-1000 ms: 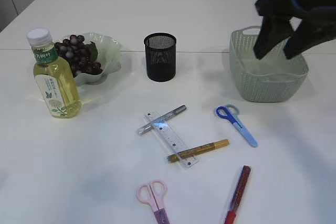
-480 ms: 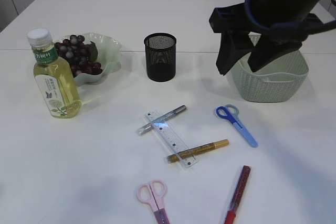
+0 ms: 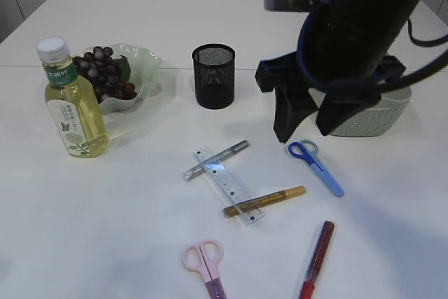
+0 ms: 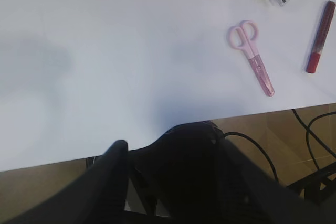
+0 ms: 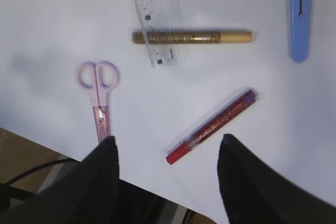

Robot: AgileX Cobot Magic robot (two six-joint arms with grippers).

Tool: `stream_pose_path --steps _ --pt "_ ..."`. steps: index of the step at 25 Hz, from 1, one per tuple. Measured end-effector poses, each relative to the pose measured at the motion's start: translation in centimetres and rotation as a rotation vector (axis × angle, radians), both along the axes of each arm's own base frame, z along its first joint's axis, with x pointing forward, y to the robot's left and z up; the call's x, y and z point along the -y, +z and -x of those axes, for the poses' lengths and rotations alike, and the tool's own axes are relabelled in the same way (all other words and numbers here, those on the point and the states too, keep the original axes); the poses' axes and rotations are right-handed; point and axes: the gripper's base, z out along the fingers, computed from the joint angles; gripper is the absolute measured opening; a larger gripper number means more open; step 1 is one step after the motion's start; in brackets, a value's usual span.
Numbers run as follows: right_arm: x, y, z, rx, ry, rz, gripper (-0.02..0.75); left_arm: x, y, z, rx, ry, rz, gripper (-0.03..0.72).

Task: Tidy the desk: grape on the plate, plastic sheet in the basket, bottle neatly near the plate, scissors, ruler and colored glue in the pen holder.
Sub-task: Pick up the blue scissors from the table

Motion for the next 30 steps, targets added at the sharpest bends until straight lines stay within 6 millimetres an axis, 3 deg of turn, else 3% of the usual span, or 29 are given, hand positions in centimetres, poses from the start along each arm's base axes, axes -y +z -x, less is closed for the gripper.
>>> stream_pose_path --steps 7,22,30 --pt "0.3 -2.7 1.0 -0.087 -0.005 0.048 0.468 -0.1 0.4 0.7 0.034 -0.004 0.008 0.386" --pt "1.5 -3.0 0.4 -0.012 0.062 0.183 0.459 -0.2 0.8 1.4 0.064 -0.005 0.019 0.384" --pt "1.4 -3.4 -3.0 0.035 0.068 0.25 0.458 -0.2 0.8 1.5 0.064 -0.006 0.02 0.384"
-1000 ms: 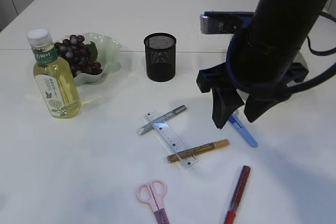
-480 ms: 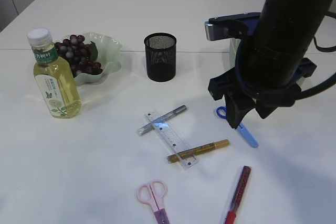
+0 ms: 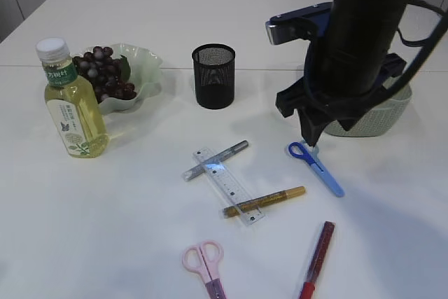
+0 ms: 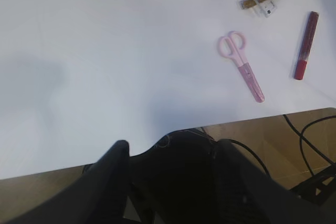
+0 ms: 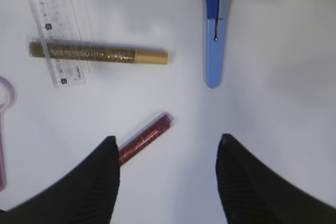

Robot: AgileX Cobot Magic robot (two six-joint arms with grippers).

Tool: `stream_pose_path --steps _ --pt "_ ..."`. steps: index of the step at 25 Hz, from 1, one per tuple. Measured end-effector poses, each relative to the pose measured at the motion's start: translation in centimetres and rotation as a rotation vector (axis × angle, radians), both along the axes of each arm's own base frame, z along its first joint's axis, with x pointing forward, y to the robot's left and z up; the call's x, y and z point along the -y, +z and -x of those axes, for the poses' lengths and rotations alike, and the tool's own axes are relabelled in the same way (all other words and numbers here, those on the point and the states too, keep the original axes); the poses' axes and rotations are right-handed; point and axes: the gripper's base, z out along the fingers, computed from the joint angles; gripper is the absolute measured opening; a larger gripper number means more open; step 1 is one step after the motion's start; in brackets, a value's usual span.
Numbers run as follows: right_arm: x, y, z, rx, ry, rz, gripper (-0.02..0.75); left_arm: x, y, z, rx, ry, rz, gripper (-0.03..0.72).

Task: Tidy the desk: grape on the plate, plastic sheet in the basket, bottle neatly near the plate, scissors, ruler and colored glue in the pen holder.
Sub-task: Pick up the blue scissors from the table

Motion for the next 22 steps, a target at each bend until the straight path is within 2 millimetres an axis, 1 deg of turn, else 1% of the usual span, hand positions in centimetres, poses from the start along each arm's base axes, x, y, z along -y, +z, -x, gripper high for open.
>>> stream_pose_path --steps 2,5,9,12,18,22 --pt "-0.2 -0.2 -1.0 0.006 0.0 -0.004 0.458 0.0 0.0 0.0 -0.001 -0.001 0.005 0.383" --pt "0.2 -1.3 -2.4 -0.021 -0.016 -0.014 0.458 0.1 0.0 0.0 -0.003 -0.002 0.013 0.383" --pt "1.6 -3.2 -4.0 -0.079 -0.055 -0.033 0.458 0.1 0.0 0.0 -0.003 -0.003 0.017 0.377" --pt "2.3 -4.6 -5.2 -0.106 -0.056 -0.03 0.458 0.2 0.1 0.0 -0.004 -0.003 0.019 0.375" --pt "1.8 -6.6 -7.2 -0.121 -0.025 -0.021 0.458 0.2 0.1 0.0 -0.004 -0.003 0.019 0.367" --pt "1.4 -6.9 -8.3 -0.104 -0.012 -0.026 0.458 0.2 0.1 0.0 -0.004 -0.003 0.02 0.364"
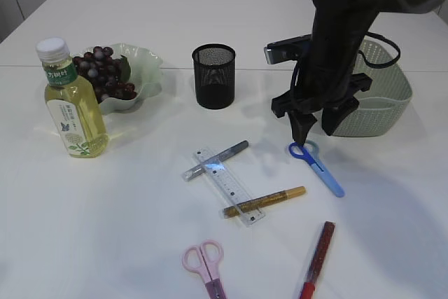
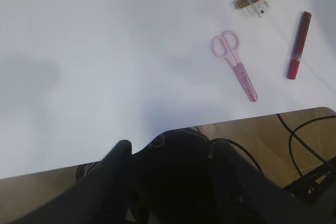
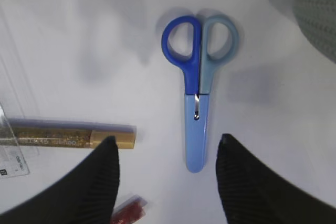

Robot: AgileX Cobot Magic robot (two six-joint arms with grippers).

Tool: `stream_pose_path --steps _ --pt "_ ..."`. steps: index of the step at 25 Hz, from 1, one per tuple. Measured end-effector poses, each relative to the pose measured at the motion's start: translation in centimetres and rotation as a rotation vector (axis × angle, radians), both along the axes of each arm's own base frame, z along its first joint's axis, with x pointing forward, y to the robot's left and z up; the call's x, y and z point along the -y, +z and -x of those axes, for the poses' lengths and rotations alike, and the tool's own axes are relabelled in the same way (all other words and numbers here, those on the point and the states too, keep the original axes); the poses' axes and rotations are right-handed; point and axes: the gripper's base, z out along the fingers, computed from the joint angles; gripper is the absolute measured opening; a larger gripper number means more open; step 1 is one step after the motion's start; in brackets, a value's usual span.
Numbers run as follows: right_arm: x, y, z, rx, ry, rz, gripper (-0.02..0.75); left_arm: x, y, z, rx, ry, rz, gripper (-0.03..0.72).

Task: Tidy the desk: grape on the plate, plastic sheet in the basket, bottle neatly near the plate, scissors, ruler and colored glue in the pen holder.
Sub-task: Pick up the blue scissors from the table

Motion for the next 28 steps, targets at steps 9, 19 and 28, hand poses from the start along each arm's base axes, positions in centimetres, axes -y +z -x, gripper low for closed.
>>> stream_pose_path --steps 9,19,28 --pt "0.1 -2.0 -0.7 -0.024 0.019 0.049 0.458 0.0 0.0 0.0 0.0 0.0 0.002 0.362" --pt "1.1 -3.9 -1.3 -0.061 0.001 0.072 0.458 0.0 0.0 0.0 0.0 0.0 0.002 0.362" --pt "1.7 -3.9 -1.5 -0.07 -0.027 0.044 0.458 0.0 0.0 0.0 -0.001 -0.001 0.004 0.362"
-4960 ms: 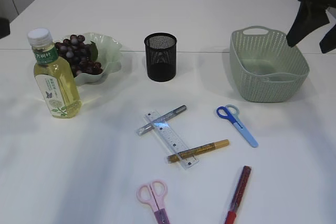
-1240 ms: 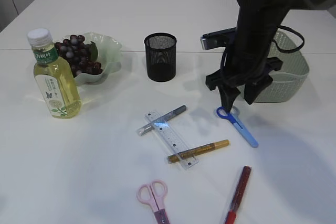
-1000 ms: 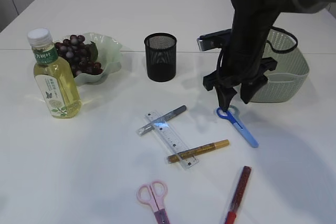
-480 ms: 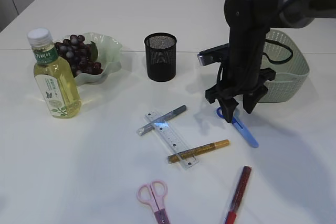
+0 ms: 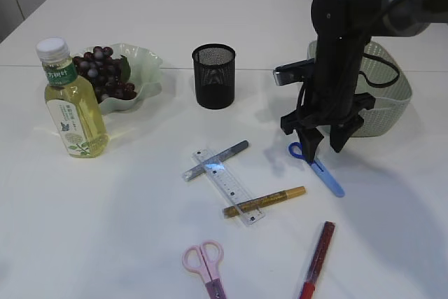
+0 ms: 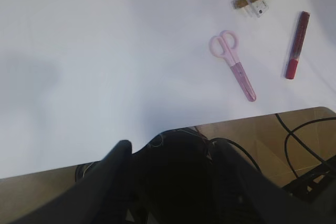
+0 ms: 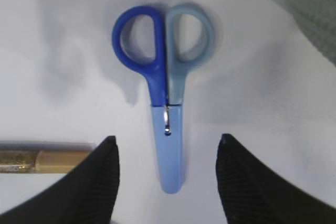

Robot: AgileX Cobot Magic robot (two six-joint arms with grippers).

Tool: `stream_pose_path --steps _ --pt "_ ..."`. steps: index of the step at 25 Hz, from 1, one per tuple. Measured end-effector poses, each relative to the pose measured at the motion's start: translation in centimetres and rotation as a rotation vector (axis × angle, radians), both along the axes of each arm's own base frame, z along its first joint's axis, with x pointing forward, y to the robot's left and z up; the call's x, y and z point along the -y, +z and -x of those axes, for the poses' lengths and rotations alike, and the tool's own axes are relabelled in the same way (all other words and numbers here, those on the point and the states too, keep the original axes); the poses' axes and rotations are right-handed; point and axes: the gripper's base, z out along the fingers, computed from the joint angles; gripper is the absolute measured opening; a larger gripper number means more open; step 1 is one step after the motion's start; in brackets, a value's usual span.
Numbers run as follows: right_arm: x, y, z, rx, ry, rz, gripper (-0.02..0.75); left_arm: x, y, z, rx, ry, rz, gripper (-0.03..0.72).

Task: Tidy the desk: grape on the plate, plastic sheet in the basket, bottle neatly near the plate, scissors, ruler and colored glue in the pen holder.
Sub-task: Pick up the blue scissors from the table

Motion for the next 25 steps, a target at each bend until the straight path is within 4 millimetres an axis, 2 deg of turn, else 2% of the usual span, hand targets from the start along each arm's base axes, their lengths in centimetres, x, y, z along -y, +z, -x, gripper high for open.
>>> stream_pose_path --steps 11,25 --pt "-0.2 -0.8 0.0 -0.023 0.005 -0.014 0.458 0.0 0.0 0.0 0.0 0.0 0.0 0.361" --pt "-0.2 -2.8 -0.2 -0.064 0.011 -0.002 0.458 0.0 0.0 0.0 0.0 0.0 0.0 0.361"
